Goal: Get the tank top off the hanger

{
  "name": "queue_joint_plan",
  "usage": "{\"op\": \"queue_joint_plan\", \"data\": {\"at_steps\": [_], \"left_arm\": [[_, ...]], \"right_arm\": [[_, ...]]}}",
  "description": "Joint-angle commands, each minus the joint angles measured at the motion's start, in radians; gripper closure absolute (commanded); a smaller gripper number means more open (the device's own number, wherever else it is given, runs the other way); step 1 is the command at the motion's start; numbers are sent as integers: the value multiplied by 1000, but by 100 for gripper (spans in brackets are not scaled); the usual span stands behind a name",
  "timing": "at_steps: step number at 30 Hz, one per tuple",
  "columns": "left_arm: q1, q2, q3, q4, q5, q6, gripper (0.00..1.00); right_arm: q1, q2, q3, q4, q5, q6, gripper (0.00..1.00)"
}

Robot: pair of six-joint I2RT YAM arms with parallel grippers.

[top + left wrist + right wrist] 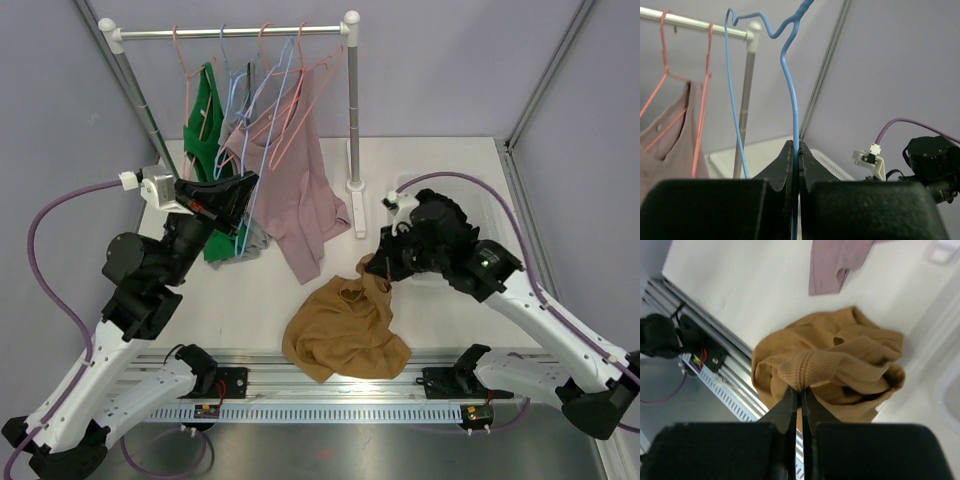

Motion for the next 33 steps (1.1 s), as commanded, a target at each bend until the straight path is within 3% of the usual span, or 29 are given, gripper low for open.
{"op": "queue_joint_plan", "data": {"at_steps": [1,4,6,7,8,16,19,21,27,30,33], "left_arm": [[-4,-28,50,-267,-92,-27,100],[-4,-22,76,-382,-153,-51,100],[-4,0,132,-474,-173,-59,100],[-4,33,151,-502,-179,-64,100],[-4,49,174,-530,-181,-65,100],[64,207,347,-616,-112,-65,100],[173,294,415,-589,90,-119,100],[204,360,454,-544,134,-146,100],[214,550,670,-512,235,-208,100],[214,615,709,-493,275,-240,100],[218,616,702,-463,221,-249,100]], "right_arm": [[144,74,-96,111,66,54,100],[213,131,-172,174,121,103,100],[228,150,-208,200,181,141,68],[237,160,-216,200,221,149,31],[242,159,-219,196,242,157,3],[241,59,-221,176,284,169,0],[244,32,-225,167,284,168,0],[242,18,-236,168,286,168,1],[242,7,-248,162,304,160,0],[242,21,-250,159,304,154,0],[244,30,-255,170,299,154,0]]}}
